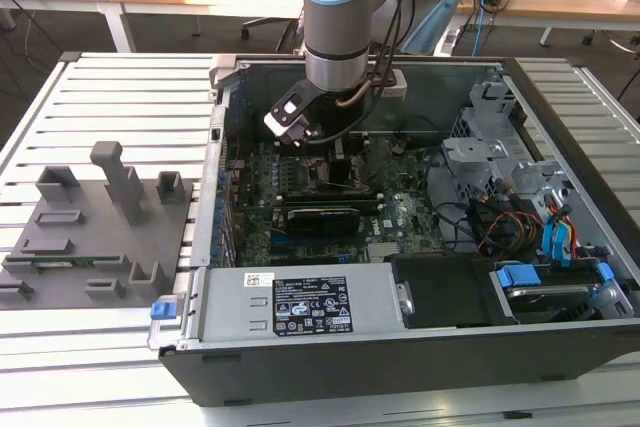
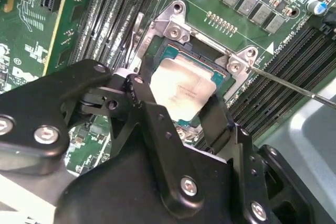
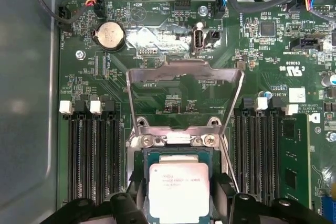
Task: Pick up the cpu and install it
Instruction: 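Place the cpu into insertion slot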
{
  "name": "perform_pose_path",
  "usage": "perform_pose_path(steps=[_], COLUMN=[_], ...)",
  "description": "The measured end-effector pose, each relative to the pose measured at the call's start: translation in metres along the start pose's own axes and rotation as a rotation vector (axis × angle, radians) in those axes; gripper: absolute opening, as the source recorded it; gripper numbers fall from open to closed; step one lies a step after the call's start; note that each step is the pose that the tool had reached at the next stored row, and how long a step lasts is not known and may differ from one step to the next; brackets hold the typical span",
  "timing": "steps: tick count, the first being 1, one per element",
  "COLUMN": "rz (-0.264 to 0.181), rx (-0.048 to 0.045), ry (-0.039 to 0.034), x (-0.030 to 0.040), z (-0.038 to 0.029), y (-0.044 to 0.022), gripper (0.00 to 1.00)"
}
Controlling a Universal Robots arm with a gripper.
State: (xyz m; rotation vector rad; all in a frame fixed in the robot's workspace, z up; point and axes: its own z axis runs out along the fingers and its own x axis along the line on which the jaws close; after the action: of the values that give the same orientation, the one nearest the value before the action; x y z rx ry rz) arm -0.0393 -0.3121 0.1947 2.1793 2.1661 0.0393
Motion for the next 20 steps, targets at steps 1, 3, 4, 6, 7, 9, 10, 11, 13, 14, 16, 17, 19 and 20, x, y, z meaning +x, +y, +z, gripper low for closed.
perform_pose_path(steps=[1, 3, 4, 6, 7, 9, 10, 11, 13, 14, 16, 17, 19, 20], rz=[0.0, 0.0, 0.0, 0.0, 0.0, 0.0, 0.0, 0.0, 0.0, 0.0, 0.0, 0.0, 0.0, -0.001], rx=[0.0, 0.0001, 0.0, -0.0001, 0.0, -0.0001, -0.0001, -0.0001, -0.0001, -0.0001, -0.0001, -0.0001, -0.0001, -0.0001], ry=[-0.0001, -0.0002, -0.0001, 0.0, -0.0001, -0.0018, -0.0027, -0.0032, -0.0039, -0.0043, -0.0052, -0.0057, -0.0071, -0.0077], x=[0.0, -0.0003, -0.0003, -0.0006, -0.0006, -0.0007, -0.0007, -0.0007, -0.0007, -0.0007, -0.0007, -0.0007, -0.0007, -0.0007], z=[-0.0001, -0.0073, -0.0109, -0.0189, -0.0214, -0.022, -0.0221, -0.0221, -0.0221, -0.0221, -0.0221, -0.0221, -0.0221, -0.0221], y=[0.0, 0.0005, 0.0007, 0.0012, 0.0014, 0.0015, 0.0015, 0.0015, 0.0015, 0.0015, 0.0015, 0.0015, 0.0015, 0.0015], gripper=[0.62, 0.62, 0.62, 0.62, 0.62, 0.62, 0.62, 0.62, 0.62, 0.6, 0.47, 0.41, 0.17, 0.11])
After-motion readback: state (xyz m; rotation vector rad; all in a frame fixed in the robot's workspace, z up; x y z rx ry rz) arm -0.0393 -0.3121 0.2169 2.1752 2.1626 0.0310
